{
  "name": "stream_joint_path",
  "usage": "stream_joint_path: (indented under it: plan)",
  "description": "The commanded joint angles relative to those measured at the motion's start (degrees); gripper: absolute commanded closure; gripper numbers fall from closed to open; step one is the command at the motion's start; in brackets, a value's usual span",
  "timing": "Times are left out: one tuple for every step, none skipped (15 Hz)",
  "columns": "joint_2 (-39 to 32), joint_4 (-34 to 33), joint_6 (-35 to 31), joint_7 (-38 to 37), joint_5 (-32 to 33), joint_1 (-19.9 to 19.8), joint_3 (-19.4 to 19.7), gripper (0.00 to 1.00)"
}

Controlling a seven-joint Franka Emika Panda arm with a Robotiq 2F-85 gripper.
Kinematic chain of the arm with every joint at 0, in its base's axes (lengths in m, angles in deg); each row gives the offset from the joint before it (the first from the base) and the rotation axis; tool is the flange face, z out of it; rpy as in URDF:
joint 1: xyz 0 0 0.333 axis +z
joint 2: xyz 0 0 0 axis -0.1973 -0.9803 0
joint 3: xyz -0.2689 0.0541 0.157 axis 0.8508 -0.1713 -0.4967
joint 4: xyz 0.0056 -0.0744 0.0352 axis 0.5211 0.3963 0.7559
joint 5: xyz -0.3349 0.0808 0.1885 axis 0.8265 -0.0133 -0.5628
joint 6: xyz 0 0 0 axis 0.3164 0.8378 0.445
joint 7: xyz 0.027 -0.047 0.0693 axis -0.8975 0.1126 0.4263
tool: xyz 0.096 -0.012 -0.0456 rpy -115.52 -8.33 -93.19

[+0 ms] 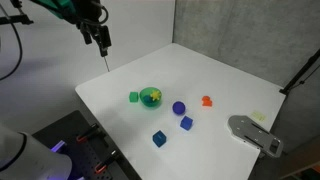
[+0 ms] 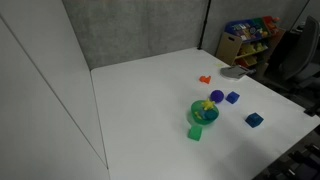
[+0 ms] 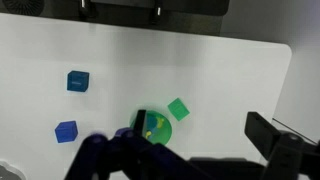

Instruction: Remove the light blue toy from the green plate and put it on the worktop

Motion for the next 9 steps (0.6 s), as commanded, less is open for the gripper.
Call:
stream_joint_path:
  plan:
    - [-0.02,-0.22,0.19,0.33,-0.30,-0.67,-0.50,0.00]
    - [0.04,-0.24,0.19,0.33,-0.30,-0.67,-0.50,0.00]
    - [0.07,-0.24,0.19,0.33,-0.30,-0.67,-0.50,0.00]
    - [0.07,-0.24,0.19,0.33,-0.30,-0.67,-0.50,0.00]
    - [0.07,-0.24,0.19,0.33,-0.30,-0.67,-0.50,0.00]
    - [-0.43,-0.35,-0.55,0.20,-0.14,-0.74,-0.71,0.00]
    - [-1.28,-0.60,-1.31,0.09,-0.09,-0.76,-0.90,0.00]
    - [-1.98,-0.85,-2.34,0.01,0.03,-0.80,-1.09,0.00]
    - [-3.05,-1.26,-3.37,-0.24,-0.06,-0.75,-1.32,0.00]
